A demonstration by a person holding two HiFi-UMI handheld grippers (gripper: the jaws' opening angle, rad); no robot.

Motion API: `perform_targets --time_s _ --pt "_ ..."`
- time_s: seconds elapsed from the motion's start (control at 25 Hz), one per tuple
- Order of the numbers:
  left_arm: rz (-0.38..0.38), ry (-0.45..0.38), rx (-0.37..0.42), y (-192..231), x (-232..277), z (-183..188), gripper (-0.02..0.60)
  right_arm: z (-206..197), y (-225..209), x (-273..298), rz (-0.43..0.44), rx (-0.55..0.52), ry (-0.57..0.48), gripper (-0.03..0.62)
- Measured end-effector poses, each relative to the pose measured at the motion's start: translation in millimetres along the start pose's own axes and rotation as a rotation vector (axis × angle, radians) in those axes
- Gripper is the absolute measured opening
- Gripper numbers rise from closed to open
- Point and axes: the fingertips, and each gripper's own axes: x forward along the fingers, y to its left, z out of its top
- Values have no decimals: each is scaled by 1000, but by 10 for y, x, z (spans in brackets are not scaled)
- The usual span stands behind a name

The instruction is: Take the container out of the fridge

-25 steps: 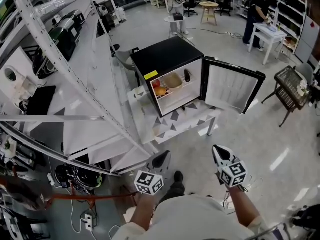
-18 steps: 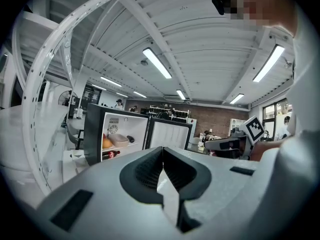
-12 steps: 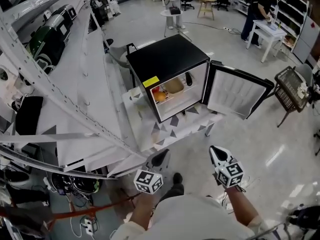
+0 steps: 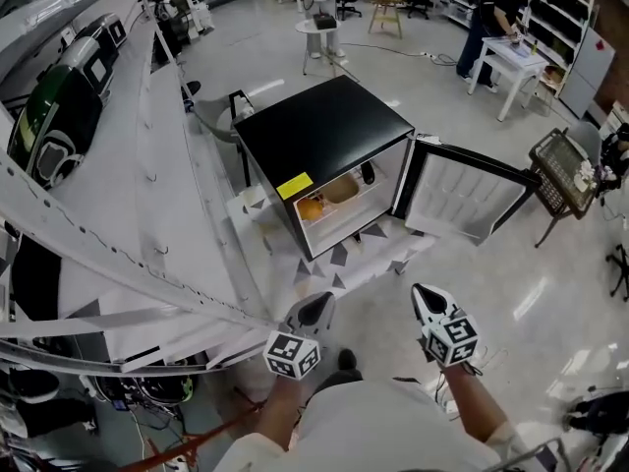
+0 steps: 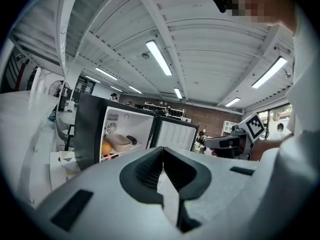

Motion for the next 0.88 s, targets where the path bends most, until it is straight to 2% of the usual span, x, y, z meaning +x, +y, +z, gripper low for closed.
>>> perform_targets --time_s 0.44,0.88 --pt "-43 15 61 308 225 102 5 145 -5 215 -58 -11 -10 6" --pt "-46 36 136 266 698 166 5 225 -422 330 -70 4 -11 6"
